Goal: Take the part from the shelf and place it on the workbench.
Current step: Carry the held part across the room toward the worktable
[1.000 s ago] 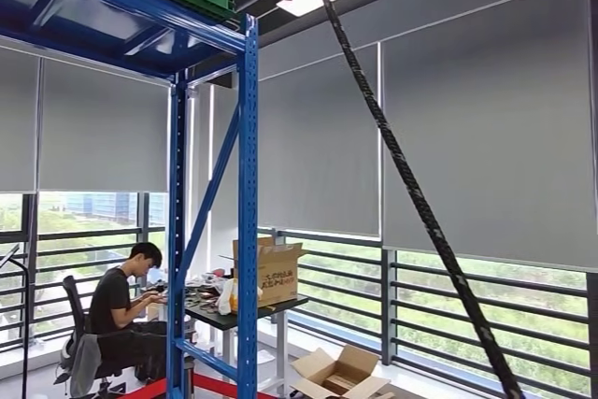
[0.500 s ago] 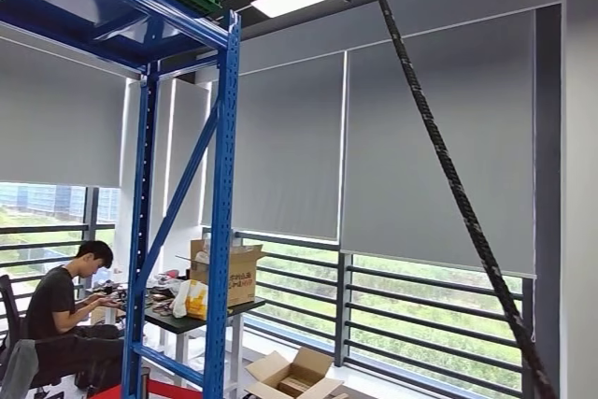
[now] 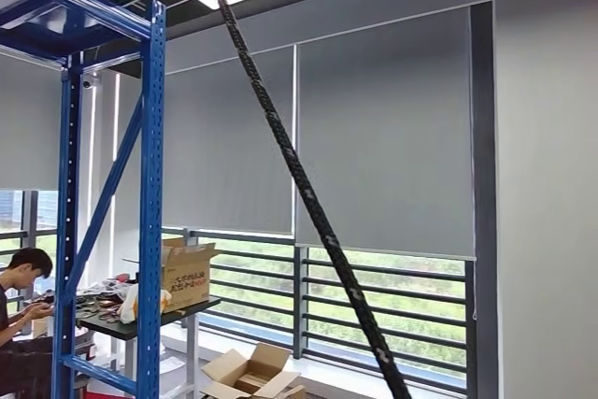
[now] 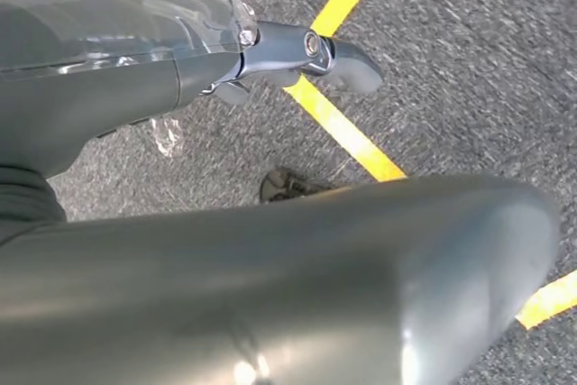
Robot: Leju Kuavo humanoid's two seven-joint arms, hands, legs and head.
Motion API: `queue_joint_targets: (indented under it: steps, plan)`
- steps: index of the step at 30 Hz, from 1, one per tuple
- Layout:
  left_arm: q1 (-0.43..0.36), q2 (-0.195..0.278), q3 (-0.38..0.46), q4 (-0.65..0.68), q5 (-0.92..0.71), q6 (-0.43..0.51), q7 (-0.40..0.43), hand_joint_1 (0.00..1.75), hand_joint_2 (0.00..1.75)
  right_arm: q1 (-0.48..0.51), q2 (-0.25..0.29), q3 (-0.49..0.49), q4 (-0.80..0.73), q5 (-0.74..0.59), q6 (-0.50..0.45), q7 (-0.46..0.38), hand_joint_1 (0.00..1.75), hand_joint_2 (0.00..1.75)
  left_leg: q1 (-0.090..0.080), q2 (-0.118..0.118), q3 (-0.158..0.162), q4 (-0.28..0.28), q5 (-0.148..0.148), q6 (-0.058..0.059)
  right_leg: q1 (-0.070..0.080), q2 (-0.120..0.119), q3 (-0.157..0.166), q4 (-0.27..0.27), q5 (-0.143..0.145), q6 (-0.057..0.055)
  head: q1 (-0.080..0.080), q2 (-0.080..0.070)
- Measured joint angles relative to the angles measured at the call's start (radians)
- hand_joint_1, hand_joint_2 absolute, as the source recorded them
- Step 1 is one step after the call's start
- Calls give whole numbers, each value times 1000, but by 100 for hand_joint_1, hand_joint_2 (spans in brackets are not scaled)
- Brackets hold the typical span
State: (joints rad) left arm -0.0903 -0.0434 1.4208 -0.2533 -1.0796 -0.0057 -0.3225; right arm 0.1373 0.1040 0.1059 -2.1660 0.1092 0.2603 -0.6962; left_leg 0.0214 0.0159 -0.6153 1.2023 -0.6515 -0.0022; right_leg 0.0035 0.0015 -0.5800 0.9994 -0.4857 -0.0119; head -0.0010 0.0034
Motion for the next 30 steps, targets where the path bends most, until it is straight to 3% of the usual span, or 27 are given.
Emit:
queue_joint_targets:
  steps: [2, 3, 6, 8, 10, 11, 13, 14, 16, 17, 18, 20, 22, 24, 26, 28, 30]
  plan:
    - [4, 0, 0, 0, 1, 1, 1, 0, 175, 0, 2, 0, 7, 0, 5, 0, 175, 175, -1, -7, -58, 98, -22, 0, 1, 20, 2, 1, -2, -2, 0, 0]
    - [6, 0, 0, 0, 1, 1, 1, 0, 175, -1, 3, 0, 10, 0, 6, 0, 175, 175, -1, -9, -64, 97, -3, 0, 2, 31, 3, 2, -3, -2, 0, 0]
    - [5, 0, 0, 0, 2, 0, 1, 0, 175, -3, 3, 0, 17, 0, 10, 0, 175, 175, 4, -33, -3, -72, 107, 1, 3, 62, 6, 14, -13, 7, 0, 0]
    - [4, 0, 0, 0, 2, -3, 1, 0, 175, -6, 4, 0, 19, 1, 12, 1, 175, 175, 5, -55, 25, -141, 131, 5, 3, 79, 1, 24, -19, 17, 0, 0]
    - [2, -1, 0, 0, 2, -6, 2, 0, 175, -6, 5, 0, 20, 3, 12, 2, 175, 175, 2, -52, 28, -148, 128, 14, 0, 91, -3, 25, -20, 26, 0, 0]
    - [0, -2, 0, 0, 1, -7, 1, 0, 175, -5, 6, 0, 20, 4, 12, 3, 175, 175, 2, -46, 30, -149, 129, 20, -1, 84, -4, 28, -23, 31, 0, 0]
    - [-3, -4, -1, 0, 0, -8, 1, 0, 175, -5, 6, 0, 20, 3, 12, 3, 175, 175, 3, -33, 33, -153, 130, 32, -2, 49, -23, 74, -53, 42, 0, 0]
    - [-3, -4, -1, 0, -1, -9, 1, 0, 175, -5, 6, 0, 20, 3, 13, 3, 175, 175, 3, -25, 35, -154, 129, 37, -3, 27, -47, 126, -80, 46, 0, 0]
    - [-1, -4, -2, 0, -4, -10, 1, 0, 175, -3, 7, 1, 21, 2, 15, 3, 175, 175, 1, -7, 37, -154, 126, 41, -7, 11, -113, 256, -133, 52, 0, 0]
    - [0, -4, -2, 0, -5, -11, 1, 0, 175, 0, 7, 1, 22, 1, 17, 3, 175, 175, 0, 1, 38, -154, 124, 41, -8, 10, -135, 297, -141, 54, 0, 0]
    - [-1, -4, -4, 0, -6, -11, 1, 0, 175, 2, 7, 1, 23, -2, 19, 3, 175, 175, 0, 10, 40, -154, 122, 41, -9, 8, -141, 302, -131, 54, 0, 0]
    - [-3, -4, -7, 0, -8, -13, 1, 0, 175, 4, 7, 0, 24, -9, 26, 3, 175, 175, -1, 24, 47, -155, 117, 38, -7, -6, -95, 200, -65, 49, 0, 0]
    - [-5, -4, -11, 0, -10, -16, 1, 0, 175, 2, 7, 1, 24, -16, 33, 2, 175, 175, -4, 37, 56, -156, 110, 31, 3, -41, -34, 75, -16, 40, 0, 0]
    - [-6, -5, -13, 0, -11, -17, 1, 0, 175, 1, 7, 0, 24, -20, 36, 3, 175, 175, -5, 51, 61, -159, 107, 21, 13, -54, -15, 30, -12, 31, 0, 0]
    - [-8, -7, -16, 0, -13, -18, 1, 0, 175, 2, 7, 0, 23, -21, 38, 3, 175, 175, -3, 62, 69, -167, 104, 11, 13, -37, -12, 18, -7, 19, 0, 0]
    - [-11, -10, -17, 0, -15, -19, 1, 0, 175, 2, 8, 0, 23, -21, 41, 4, 175, 175, -1, 40, 64, -146, 83, 4, 8, -21, -2, 2, 1, 6, 0, 0]
    - [-10, -12, -17, 0, -17, -18, 1, 0, 175, 2, 8, 1, 24, -21, 43, 4, 175, 175, -2, 5, 15, -46, 30, 4, 7, -5, 4, -5, 3, -2, 0, 0]
